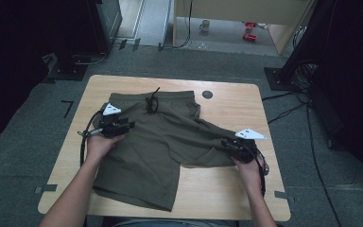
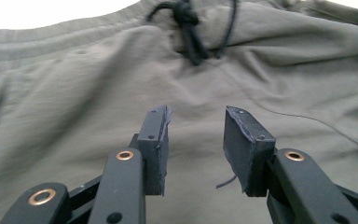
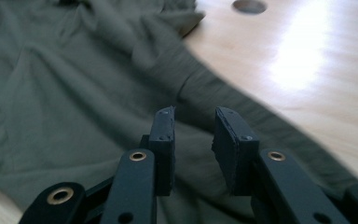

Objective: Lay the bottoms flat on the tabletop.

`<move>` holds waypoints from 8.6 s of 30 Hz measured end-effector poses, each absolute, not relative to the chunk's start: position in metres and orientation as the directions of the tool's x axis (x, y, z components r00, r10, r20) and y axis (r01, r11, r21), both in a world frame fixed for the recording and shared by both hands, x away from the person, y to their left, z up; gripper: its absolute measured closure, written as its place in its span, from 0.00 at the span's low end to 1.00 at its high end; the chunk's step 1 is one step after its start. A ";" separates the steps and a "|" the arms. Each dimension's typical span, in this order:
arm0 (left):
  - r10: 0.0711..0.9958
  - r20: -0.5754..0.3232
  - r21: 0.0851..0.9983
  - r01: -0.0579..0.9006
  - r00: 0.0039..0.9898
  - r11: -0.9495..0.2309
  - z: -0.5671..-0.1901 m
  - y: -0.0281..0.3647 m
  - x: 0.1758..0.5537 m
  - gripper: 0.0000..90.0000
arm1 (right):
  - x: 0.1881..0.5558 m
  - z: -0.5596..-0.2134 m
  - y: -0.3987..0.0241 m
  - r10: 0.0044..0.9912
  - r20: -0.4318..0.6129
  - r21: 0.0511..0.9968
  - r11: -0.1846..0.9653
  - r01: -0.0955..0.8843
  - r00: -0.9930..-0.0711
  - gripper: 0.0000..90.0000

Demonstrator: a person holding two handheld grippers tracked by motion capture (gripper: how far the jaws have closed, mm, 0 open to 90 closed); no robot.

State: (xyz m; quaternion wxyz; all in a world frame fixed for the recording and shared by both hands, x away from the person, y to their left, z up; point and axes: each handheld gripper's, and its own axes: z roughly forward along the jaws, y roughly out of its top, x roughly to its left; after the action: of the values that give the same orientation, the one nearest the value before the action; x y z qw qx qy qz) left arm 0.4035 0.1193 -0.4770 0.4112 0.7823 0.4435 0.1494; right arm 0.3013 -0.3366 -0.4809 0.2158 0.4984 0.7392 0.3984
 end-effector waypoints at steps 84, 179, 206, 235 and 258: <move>0.786 -0.203 0.751 0.608 0.584 -0.258 -0.487 0.073 0.384 0.63 | 0.298 -0.479 -0.260 0.828 0.059 0.832 0.267 0.485 -0.557 0.69; 0.656 -0.205 0.761 0.540 0.726 -0.360 -0.482 0.023 0.328 0.54 | 0.446 -0.491 -0.349 0.959 0.073 0.789 0.112 0.604 -0.273 0.75; 0.817 -0.038 0.753 0.554 0.575 -0.355 -0.484 0.137 0.335 0.51 | 0.398 -0.521 -0.274 0.864 0.049 0.764 0.290 0.577 -0.501 0.50; 0.867 -0.059 0.704 0.636 0.494 -0.314 -0.505 0.180 0.317 0.53 | 0.426 -0.522 -0.315 0.884 0.034 0.765 0.277 0.581 -0.466 0.54; 0.862 -0.060 0.675 0.656 0.504 -0.337 -0.498 0.210 0.271 0.98 | 0.434 -0.522 -0.336 0.889 0.033 0.765 0.271 0.584 -0.456 0.55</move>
State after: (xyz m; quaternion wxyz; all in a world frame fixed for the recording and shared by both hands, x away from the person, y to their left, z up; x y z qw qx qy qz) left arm 0.2710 0.2105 -0.4985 0.3286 0.8026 0.4727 0.1564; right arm 0.4342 -0.3364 -0.5219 0.2073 0.4783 0.7699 0.3681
